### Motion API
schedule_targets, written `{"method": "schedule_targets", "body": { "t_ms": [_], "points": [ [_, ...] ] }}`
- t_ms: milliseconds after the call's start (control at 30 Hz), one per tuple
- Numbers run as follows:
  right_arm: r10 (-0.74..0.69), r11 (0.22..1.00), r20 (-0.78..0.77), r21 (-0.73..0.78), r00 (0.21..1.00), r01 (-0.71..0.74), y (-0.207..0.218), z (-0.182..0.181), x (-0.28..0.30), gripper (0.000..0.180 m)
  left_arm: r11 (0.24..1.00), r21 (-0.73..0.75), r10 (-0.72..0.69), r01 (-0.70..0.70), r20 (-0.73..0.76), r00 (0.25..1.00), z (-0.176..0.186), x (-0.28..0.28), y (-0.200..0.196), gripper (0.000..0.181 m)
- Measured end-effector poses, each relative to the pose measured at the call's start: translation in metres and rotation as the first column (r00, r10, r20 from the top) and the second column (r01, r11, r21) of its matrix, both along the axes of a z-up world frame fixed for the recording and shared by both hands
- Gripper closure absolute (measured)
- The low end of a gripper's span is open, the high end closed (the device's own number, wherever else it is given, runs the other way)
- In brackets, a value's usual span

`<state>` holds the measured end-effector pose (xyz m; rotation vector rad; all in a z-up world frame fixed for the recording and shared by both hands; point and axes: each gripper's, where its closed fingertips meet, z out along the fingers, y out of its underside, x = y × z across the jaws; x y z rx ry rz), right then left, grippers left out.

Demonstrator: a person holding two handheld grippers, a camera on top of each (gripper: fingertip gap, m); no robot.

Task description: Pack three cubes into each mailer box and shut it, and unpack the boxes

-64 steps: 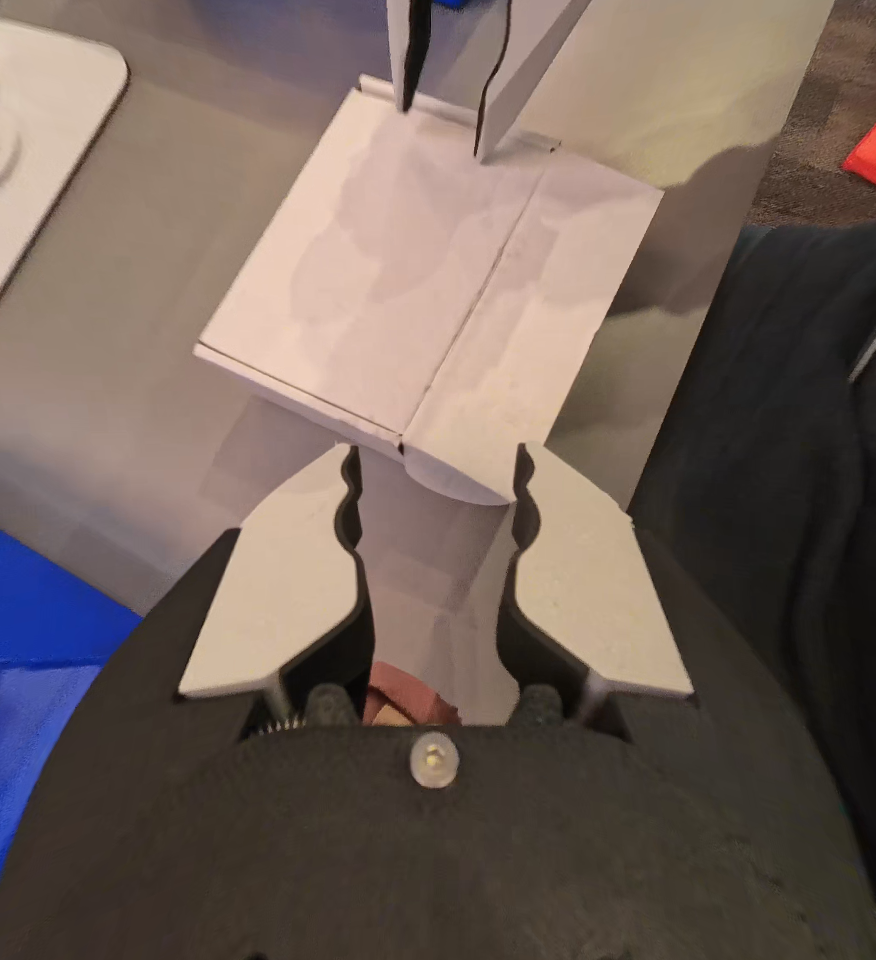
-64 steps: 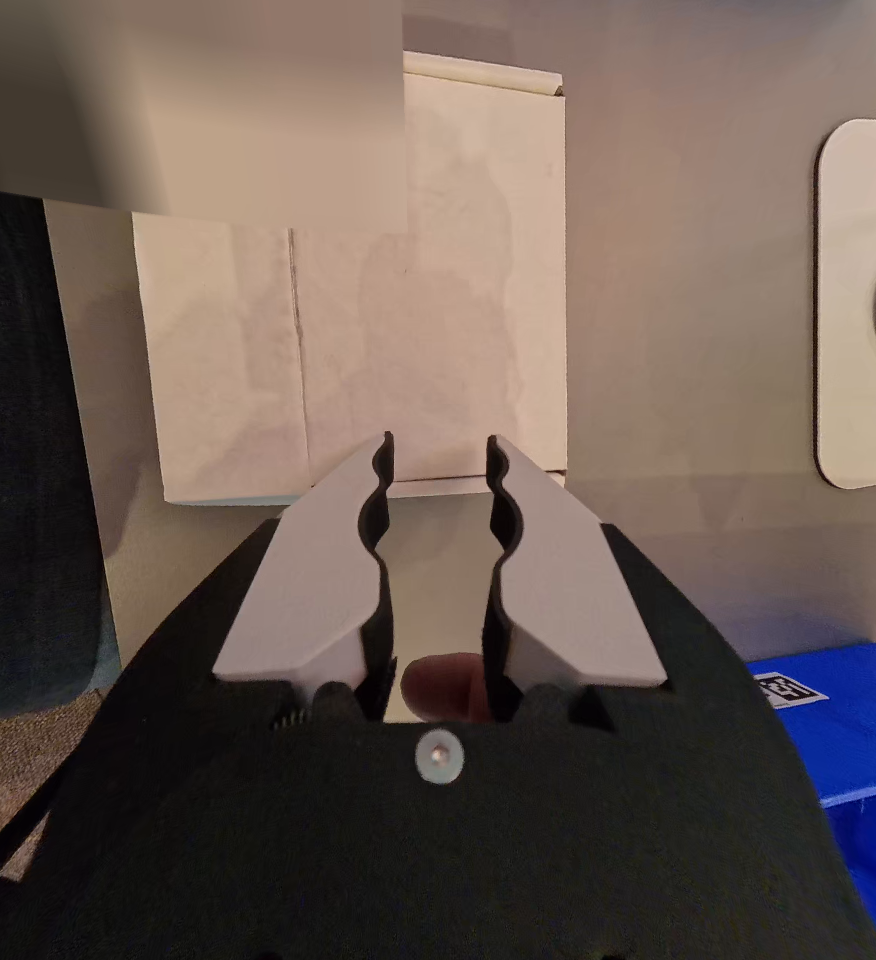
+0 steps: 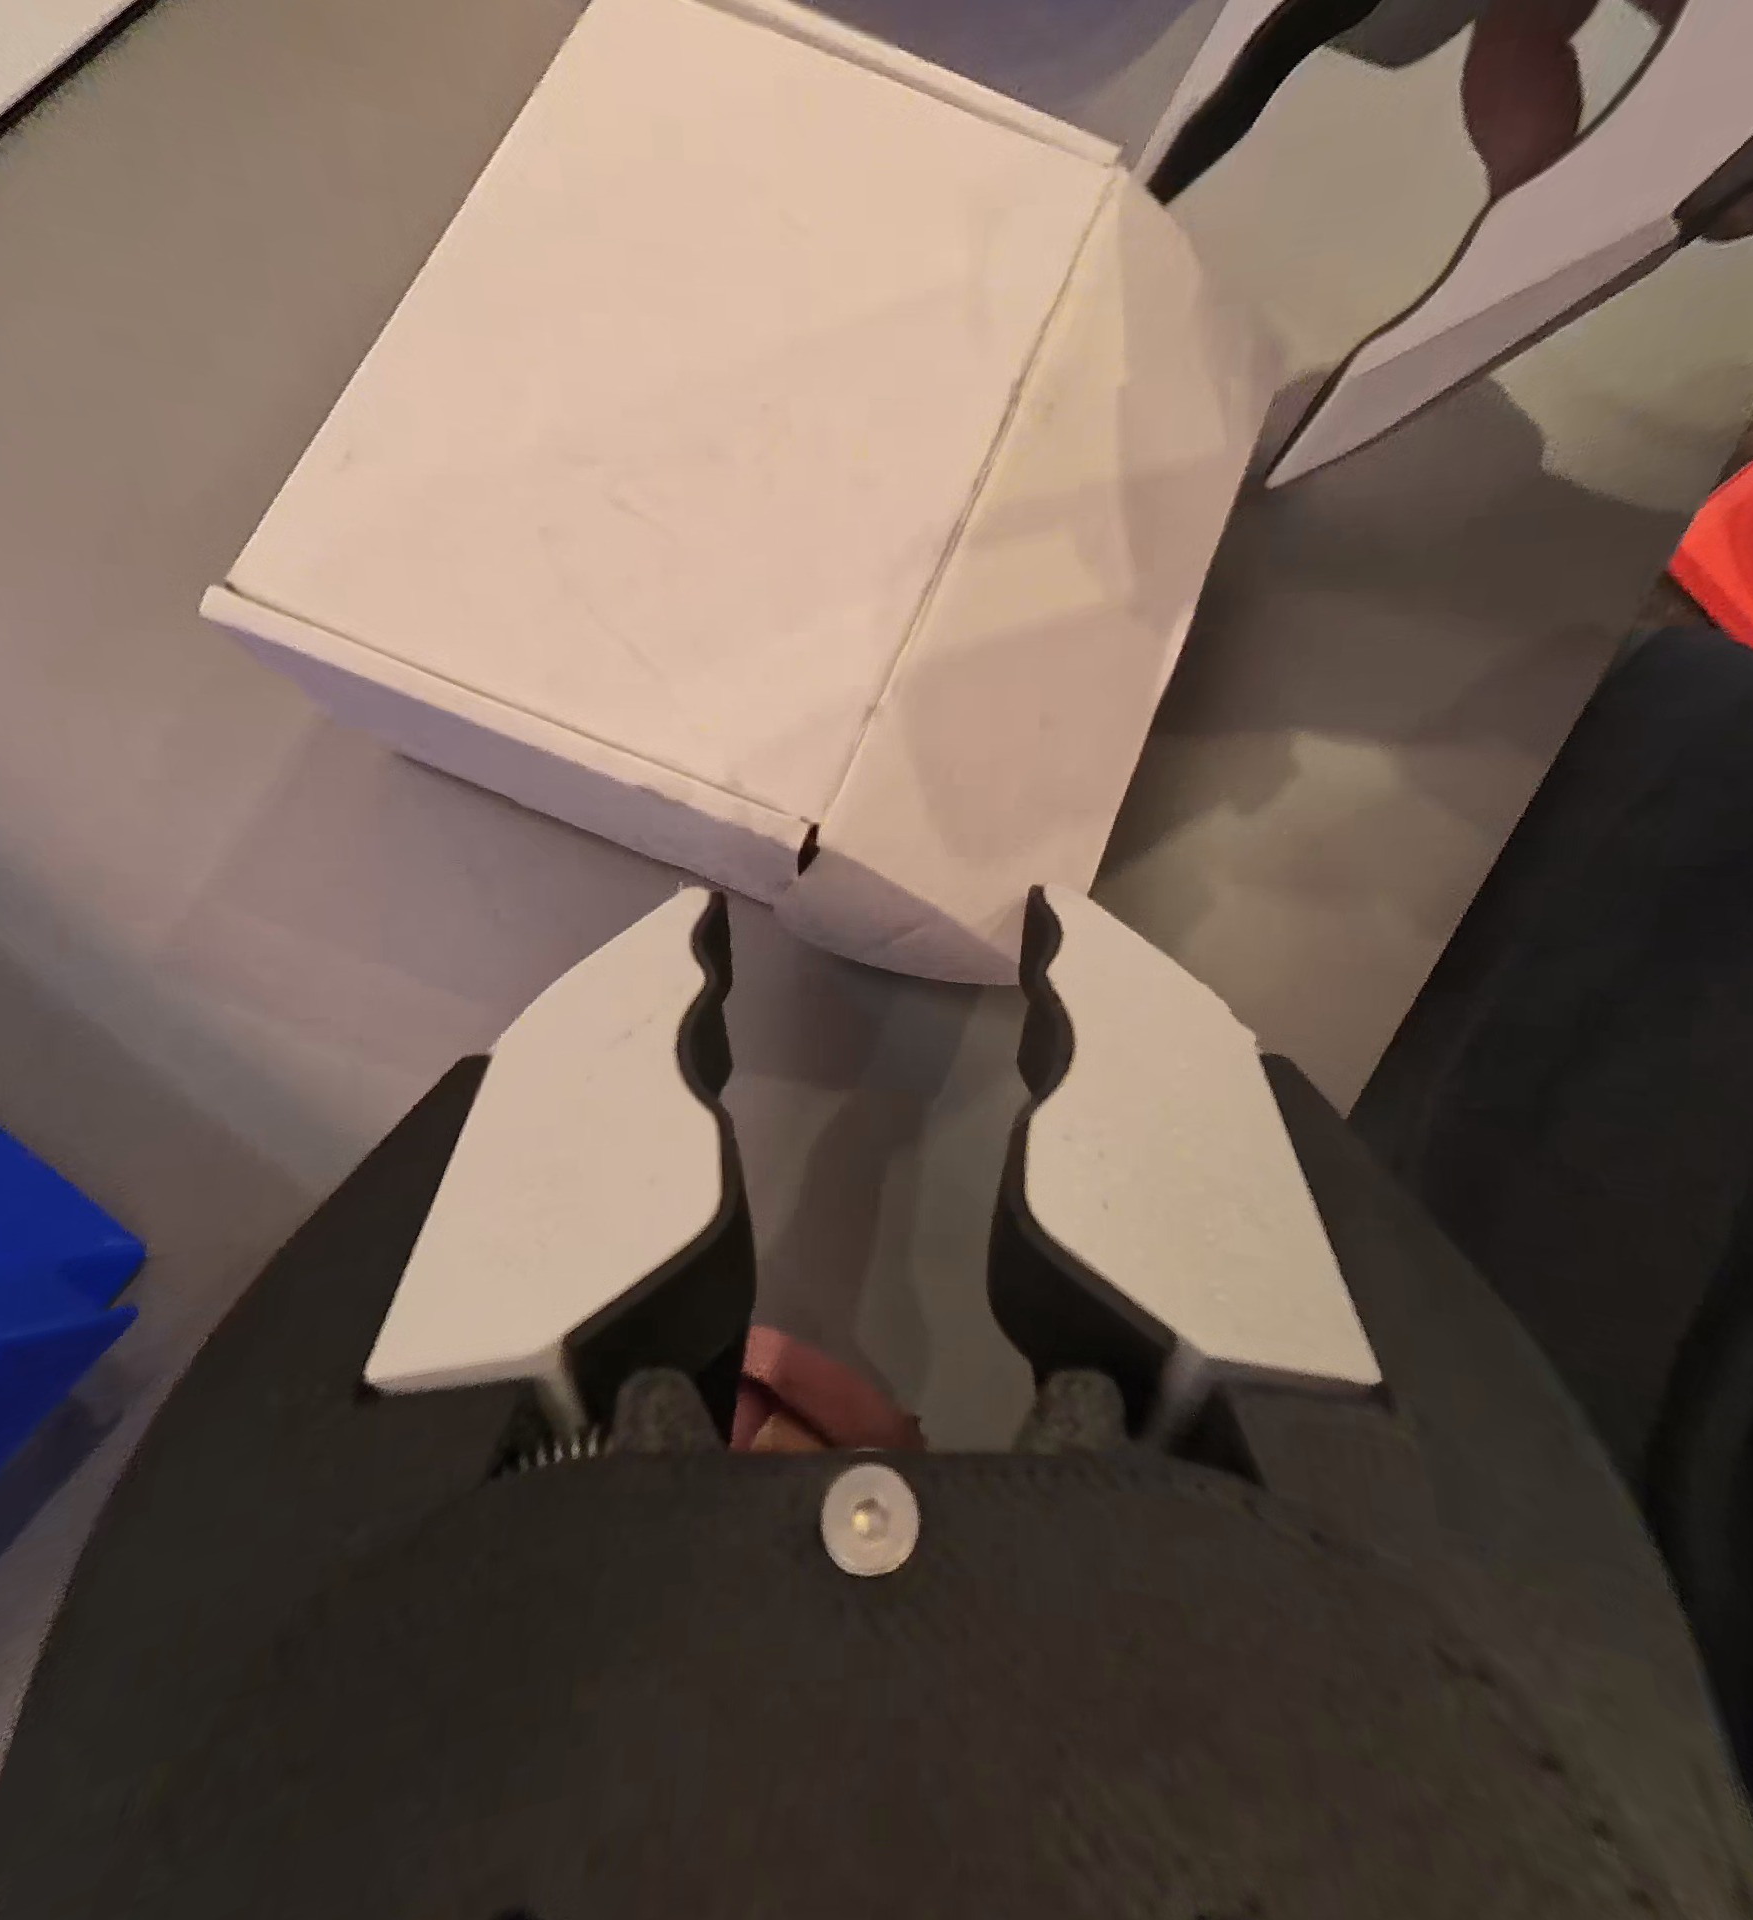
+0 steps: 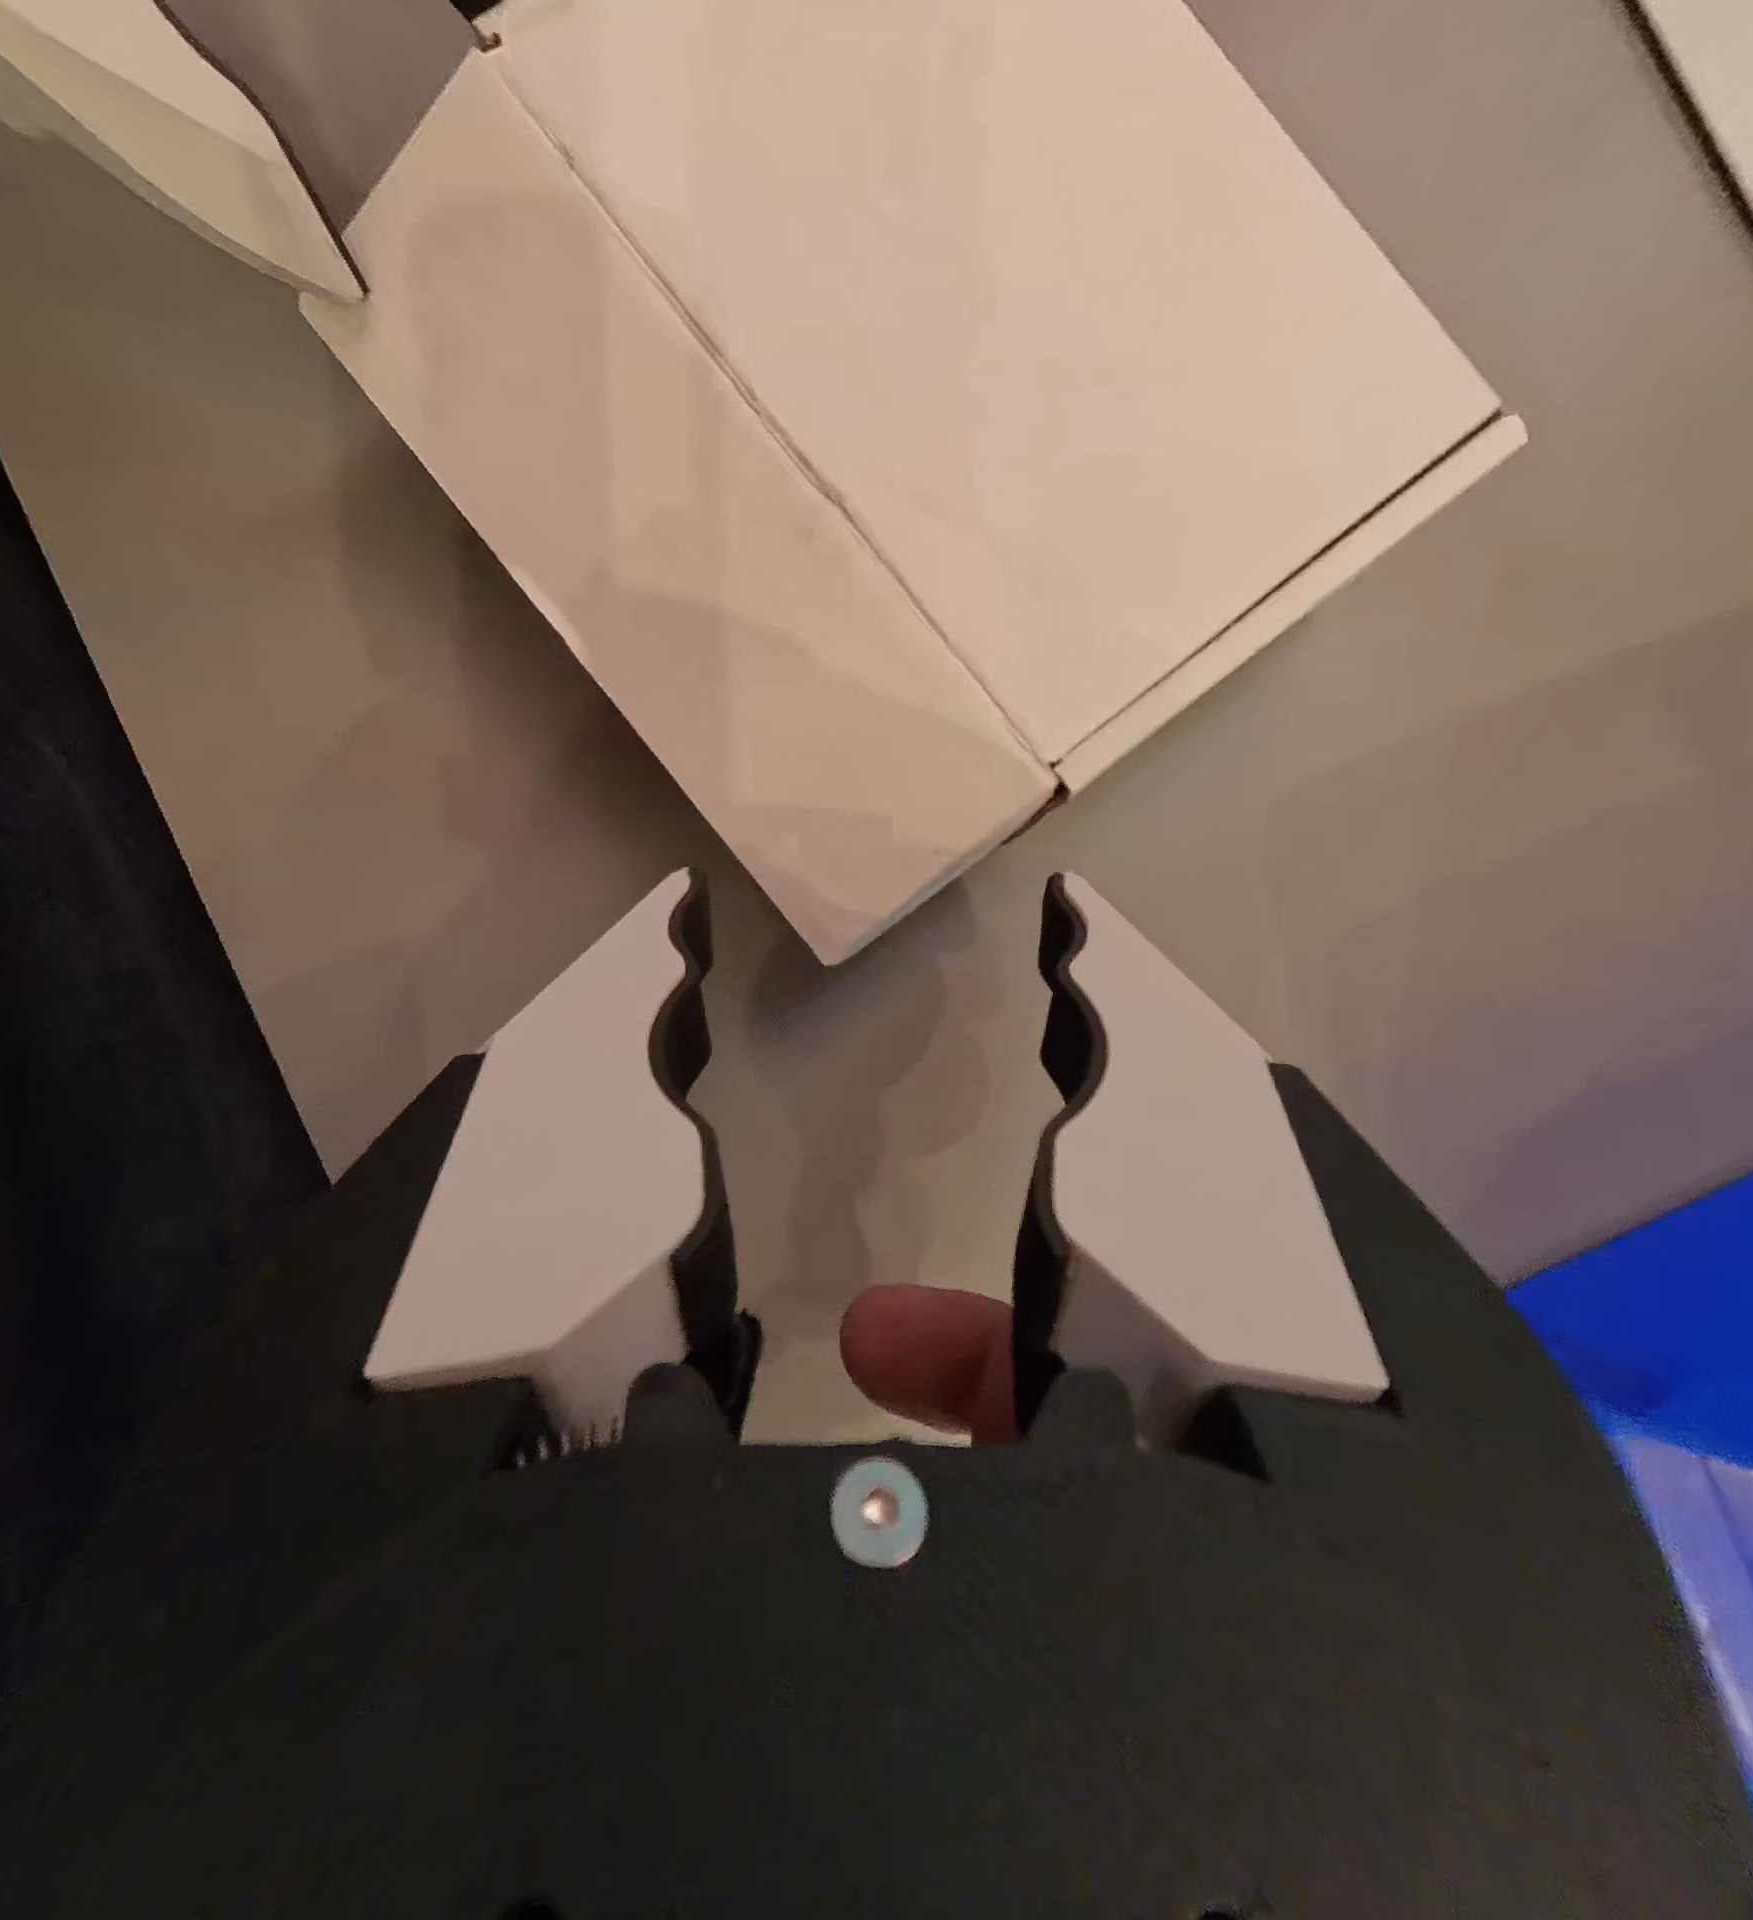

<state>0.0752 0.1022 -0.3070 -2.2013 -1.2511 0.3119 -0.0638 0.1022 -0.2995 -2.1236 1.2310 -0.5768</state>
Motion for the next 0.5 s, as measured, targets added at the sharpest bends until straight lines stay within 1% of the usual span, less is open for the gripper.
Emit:
{"method": "schedule_targets", "body": {
  "t_ms": [67,133,200,300,433,500],
  "points": [
    [0.012,1.000,-0.004,-0.006,1.000,-0.012,0.002,0.000,-0.002,0.118,1.000,0.002,-0.001,0.001,-0.010,1.000,0.000,-0.001,-0.002,0.131],
    [0.032,0.999,-0.002,-0.026,0.999,-0.032,0.000,0.001,-0.001,0.121,1.000,-0.030,0.002,-0.002,-0.010,1.000,0.000,-0.002,-0.007,0.136],
    [0.037,0.999,-0.017,-0.036,0.999,-0.038,0.001,0.006,0.001,0.122,0.997,-0.072,-0.004,0.003,-0.014,1.000,-0.001,-0.004,-0.016,0.136],
    [0.035,0.997,-0.039,-0.072,0.999,-0.038,0.004,0.006,0.001,0.121,0.997,-0.082,0.010,-0.011,-0.010,1.000,-0.003,-0.001,-0.019,0.134],
    [0.062,0.991,-0.067,-0.113,0.996,-0.069,0.002,0.003,-0.007,0.129,0.993,-0.117,0.018,-0.014,0.038,0.999,0.000,0.008,-0.018,0.134],
    [0.056,0.992,-0.060,-0.106,0.997,-0.063,0.004,0.002,-0.006,0.127,0.990,-0.140,0.022,-0.014,0.058,0.998,0.000,0.011,-0.019,0.135]
  ]
}}
